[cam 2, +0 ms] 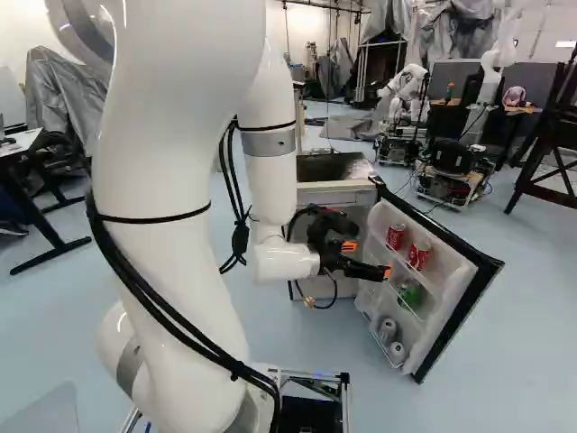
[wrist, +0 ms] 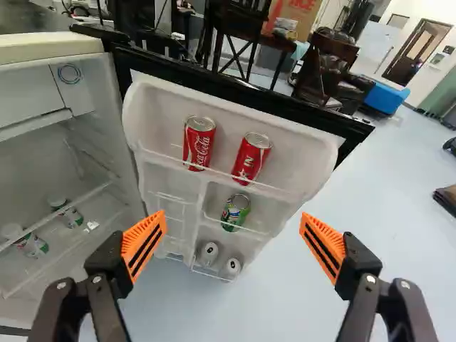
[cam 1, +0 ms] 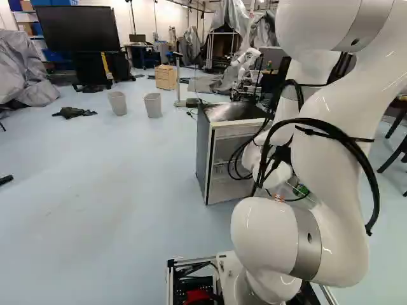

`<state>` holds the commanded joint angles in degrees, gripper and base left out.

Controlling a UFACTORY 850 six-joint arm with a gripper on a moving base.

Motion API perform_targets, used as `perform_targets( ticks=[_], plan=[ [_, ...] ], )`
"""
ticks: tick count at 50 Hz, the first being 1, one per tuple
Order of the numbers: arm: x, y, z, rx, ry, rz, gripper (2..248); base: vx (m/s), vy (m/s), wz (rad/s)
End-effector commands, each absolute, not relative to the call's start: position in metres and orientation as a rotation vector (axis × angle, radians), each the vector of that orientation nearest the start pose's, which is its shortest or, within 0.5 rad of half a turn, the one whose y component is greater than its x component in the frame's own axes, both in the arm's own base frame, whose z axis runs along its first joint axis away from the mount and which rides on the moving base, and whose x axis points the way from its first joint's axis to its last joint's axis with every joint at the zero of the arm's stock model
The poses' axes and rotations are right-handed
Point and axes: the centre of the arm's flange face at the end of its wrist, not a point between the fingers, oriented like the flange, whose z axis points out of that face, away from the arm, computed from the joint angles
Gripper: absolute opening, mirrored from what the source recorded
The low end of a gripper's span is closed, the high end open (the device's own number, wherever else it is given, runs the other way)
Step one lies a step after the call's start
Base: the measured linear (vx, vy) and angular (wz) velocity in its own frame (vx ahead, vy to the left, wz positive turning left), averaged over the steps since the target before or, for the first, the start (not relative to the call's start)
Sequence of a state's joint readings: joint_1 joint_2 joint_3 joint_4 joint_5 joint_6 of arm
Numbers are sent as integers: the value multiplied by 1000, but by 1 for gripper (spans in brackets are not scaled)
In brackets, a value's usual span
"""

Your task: Grab a drink from the fridge

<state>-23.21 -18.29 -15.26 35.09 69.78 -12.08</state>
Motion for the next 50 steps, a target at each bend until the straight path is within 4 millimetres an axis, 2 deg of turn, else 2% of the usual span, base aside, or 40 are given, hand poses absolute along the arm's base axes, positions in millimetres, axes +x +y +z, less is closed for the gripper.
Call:
perform_targets(
  ticks=[50],
  plan=[
    [323, -179, 261, 2004, -814, 1221, 247, 0, 0, 0]
  ],
)
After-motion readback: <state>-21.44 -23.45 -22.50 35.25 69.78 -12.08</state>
